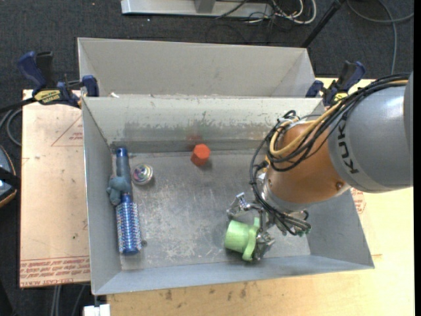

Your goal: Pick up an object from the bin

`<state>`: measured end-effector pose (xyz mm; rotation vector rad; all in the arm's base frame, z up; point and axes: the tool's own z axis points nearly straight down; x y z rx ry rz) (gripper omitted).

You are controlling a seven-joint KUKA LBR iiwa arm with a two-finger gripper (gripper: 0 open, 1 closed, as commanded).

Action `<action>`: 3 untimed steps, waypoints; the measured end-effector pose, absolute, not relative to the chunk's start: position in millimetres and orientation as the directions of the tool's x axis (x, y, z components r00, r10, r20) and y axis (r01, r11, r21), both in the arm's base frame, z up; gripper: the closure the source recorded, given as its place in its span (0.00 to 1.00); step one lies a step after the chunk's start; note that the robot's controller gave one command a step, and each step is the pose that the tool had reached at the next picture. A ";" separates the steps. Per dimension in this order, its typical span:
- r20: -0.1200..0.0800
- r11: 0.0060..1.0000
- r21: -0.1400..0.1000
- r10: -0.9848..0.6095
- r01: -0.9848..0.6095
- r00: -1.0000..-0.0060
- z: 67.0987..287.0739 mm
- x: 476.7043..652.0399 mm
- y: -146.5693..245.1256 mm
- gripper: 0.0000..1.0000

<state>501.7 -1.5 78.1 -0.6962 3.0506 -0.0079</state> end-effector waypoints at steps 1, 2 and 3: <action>-0.015 0.900 -0.006 -0.435 -0.435 -0.900 79.2 502.6 -0.1 1.00; -0.009 0.900 -0.003 -0.435 -0.435 -0.900 180.9 500.3 3.8 1.00; -0.009 0.899 -0.003 -0.438 -0.438 -0.899 242.4 496.3 9.2 1.00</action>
Offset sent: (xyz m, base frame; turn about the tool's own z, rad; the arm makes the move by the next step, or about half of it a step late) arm 0.0000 0.0000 0.0000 0.0000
